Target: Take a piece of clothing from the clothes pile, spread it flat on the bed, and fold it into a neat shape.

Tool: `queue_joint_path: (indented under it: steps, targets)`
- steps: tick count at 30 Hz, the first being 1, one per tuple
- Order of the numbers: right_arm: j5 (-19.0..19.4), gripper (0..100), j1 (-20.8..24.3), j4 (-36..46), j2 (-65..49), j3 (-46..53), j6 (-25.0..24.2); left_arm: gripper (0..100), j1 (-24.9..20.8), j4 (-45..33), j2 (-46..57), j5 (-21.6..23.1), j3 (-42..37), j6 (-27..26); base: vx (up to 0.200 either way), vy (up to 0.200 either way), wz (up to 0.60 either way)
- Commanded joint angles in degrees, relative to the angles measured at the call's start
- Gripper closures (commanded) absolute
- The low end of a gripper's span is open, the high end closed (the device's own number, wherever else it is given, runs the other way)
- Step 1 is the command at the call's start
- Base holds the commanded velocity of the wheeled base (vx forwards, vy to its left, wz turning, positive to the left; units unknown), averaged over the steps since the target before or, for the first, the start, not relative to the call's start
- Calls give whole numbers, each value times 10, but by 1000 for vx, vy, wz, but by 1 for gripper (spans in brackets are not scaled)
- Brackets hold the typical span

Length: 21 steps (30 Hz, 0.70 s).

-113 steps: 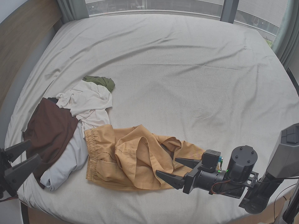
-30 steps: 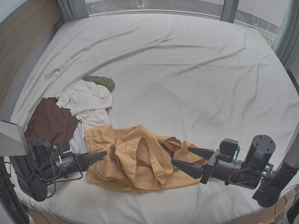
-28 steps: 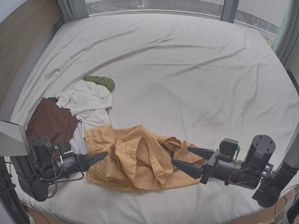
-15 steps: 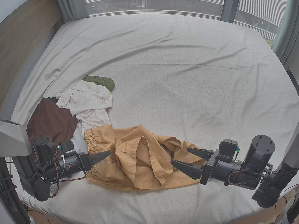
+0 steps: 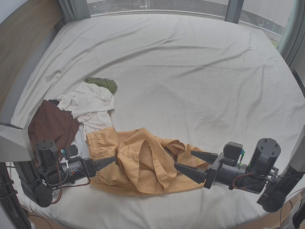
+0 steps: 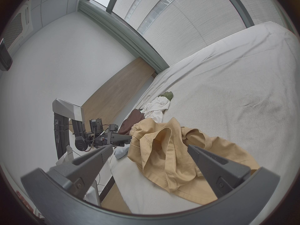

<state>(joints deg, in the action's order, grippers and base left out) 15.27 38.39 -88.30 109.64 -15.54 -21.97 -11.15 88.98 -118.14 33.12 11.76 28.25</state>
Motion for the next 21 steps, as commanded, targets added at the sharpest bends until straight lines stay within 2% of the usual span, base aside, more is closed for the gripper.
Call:
queue_joint_path:
  steps: [1, 7, 12, 17, 21]
  targets:
    - [0, 0, 0, 0, 1, 1, 0, 100, 2, 1, 1, -1, 4, 1, 0, 0, 0]
    - [0, 0, 1, 1, 2, 1, 0, 100, 7, 2, 3, -1, 9, 1, 0, 0, 0]
    - [3, 0, -2, 1, 8, 3, 3, 100, 7, 1, 51, -1, 3, 1, 0, 0, 0]
    - [36, 0, 4, 1, 13, -13, -19, 100, 9, 1, 66, -1, 3, 1, 0, 0, 0]
    - [48, 0, 15, 1, 51, -31, -21, 100, 25, 1, 75, 1, -2, -2, 0, 0, 0]
